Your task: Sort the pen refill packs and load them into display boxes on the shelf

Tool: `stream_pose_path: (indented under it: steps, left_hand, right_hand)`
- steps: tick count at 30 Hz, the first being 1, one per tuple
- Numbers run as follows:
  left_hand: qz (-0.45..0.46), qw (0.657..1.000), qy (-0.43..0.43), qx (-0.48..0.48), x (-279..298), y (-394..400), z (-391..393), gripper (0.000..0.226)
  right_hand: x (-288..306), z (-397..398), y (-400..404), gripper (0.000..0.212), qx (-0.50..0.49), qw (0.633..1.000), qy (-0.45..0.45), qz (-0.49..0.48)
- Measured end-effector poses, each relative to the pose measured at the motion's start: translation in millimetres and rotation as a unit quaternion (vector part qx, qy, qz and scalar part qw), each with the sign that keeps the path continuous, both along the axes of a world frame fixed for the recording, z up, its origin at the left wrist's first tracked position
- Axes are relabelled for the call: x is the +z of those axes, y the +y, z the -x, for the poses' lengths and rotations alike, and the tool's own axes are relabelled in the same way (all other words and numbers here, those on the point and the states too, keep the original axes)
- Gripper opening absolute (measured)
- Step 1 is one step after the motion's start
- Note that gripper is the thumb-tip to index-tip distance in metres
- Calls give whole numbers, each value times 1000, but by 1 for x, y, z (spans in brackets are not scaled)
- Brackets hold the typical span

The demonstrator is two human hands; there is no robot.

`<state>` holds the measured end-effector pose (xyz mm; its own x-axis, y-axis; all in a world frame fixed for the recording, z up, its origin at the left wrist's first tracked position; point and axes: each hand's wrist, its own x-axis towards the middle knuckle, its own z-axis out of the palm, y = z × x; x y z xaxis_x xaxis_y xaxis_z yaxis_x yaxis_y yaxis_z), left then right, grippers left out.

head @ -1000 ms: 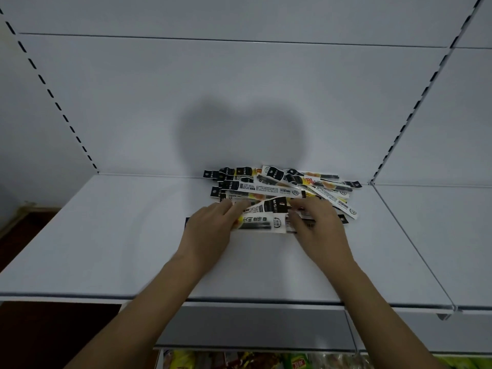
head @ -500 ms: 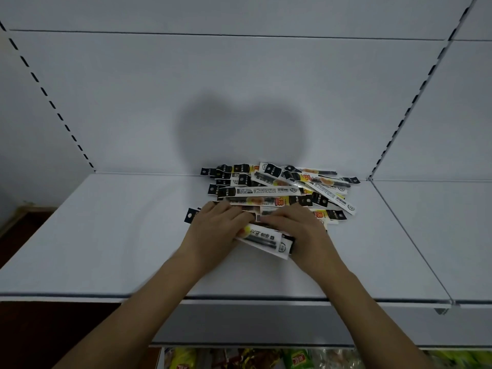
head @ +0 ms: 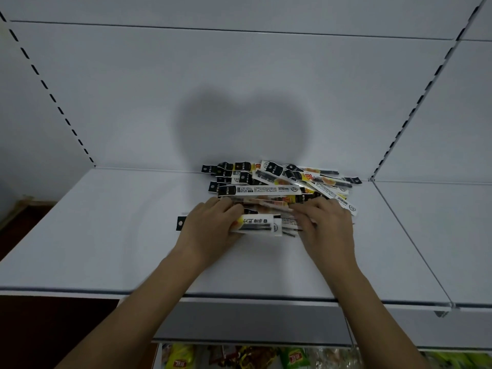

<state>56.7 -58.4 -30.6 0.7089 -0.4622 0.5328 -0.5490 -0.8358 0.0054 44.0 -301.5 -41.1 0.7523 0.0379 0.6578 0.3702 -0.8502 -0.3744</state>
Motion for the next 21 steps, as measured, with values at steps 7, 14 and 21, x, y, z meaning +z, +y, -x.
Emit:
stream_pose_path:
  steps: [7, 14, 21]
  left_hand:
    - [16, 995, -71, -62, 4, -7, 2, 13]
    - [-56, 994, -44, -79, 3, -8, 1, 23]
    - [26, 999, -35, 23, 4, -8, 1, 27]
  right_hand:
    - [7, 4, 16, 24, 89, 993, -51, 57]
    - [13, 15, 31, 64, 188, 977, 43, -92]
    - [22, 16, 25, 52, 216, 894, 182, -348]
